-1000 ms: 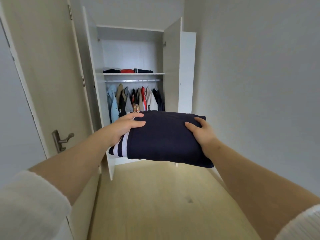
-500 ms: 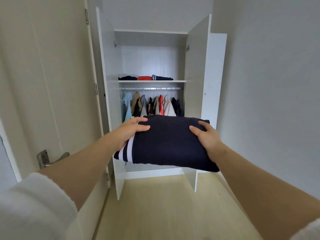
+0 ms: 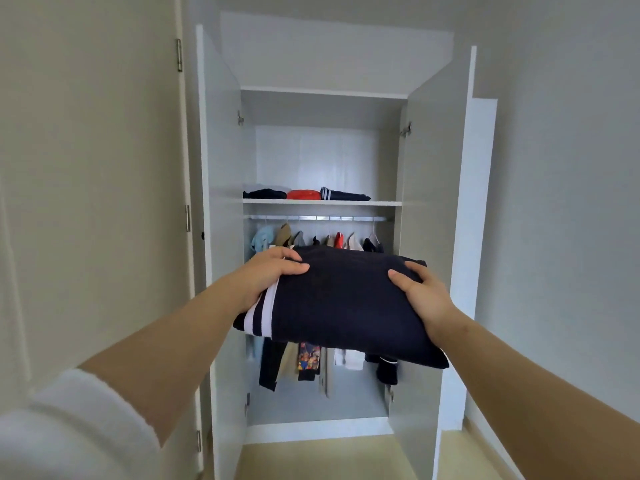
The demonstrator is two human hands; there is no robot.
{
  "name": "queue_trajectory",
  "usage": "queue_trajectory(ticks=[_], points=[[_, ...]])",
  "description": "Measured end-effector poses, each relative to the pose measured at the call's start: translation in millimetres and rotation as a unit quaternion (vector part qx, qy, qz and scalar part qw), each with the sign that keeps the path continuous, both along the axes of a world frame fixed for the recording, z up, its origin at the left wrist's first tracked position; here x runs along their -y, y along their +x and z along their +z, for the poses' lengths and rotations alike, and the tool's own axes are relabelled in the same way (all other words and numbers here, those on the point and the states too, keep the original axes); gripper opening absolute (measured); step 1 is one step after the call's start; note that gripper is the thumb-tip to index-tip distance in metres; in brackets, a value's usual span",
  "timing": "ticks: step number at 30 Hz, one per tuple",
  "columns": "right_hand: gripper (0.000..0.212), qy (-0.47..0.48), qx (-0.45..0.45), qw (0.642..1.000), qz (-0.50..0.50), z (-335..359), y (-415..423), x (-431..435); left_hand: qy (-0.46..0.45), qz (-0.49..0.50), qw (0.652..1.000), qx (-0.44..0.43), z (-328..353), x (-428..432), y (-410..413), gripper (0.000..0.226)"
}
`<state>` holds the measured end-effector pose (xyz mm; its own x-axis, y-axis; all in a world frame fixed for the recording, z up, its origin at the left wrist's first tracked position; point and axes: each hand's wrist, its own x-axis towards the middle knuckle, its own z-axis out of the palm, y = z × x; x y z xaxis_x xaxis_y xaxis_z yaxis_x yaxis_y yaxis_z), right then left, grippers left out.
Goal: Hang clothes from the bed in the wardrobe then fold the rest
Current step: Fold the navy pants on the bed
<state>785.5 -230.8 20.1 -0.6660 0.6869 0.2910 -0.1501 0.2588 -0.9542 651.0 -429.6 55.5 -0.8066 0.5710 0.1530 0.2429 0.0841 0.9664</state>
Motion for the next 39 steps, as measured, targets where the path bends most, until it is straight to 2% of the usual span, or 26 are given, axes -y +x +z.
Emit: queue_trajectory(ticks=[6,12,18,24,29,39], points=[[0.049,0.011,-0.02,0.999,-0.023,13.4,-98.9,-55.4,0.024,0.023,0.999,-0.013,8.3,-68.0,-101.7,0.014],[0.05,0.01,-0.036,0.999,-0.026,13.4,-174.5,-129.9,0.039,0.022,0.999,-0.02,7.0,-142.5,-181.0,0.01],[0.05,0.045,-0.062,0.997,-0.006,32.0,-257.4,-233.7,0.095,0.05,0.994,-0.004,0.8,-241.4,-255.0,0.012],[0.049,0.011,-0.088,0.995,0.042,55.0,-342.8,-338.5,0.091,0.064,0.994,-0.007,29.0,-335.6,-332.6,0.008],[0.046,-0.015,-0.102,0.991,0.083,65.4,-416.2,-386.9,0.091,0.078,0.993,-0.016,47.1,-376.6,-397.4,0.012],[0.047,0.034,-0.165,0.983,0.068,121.5,-564.0,-454.6,0.115,0.022,0.988,-0.104,112.3,-439.2,-556.7,0.015]])
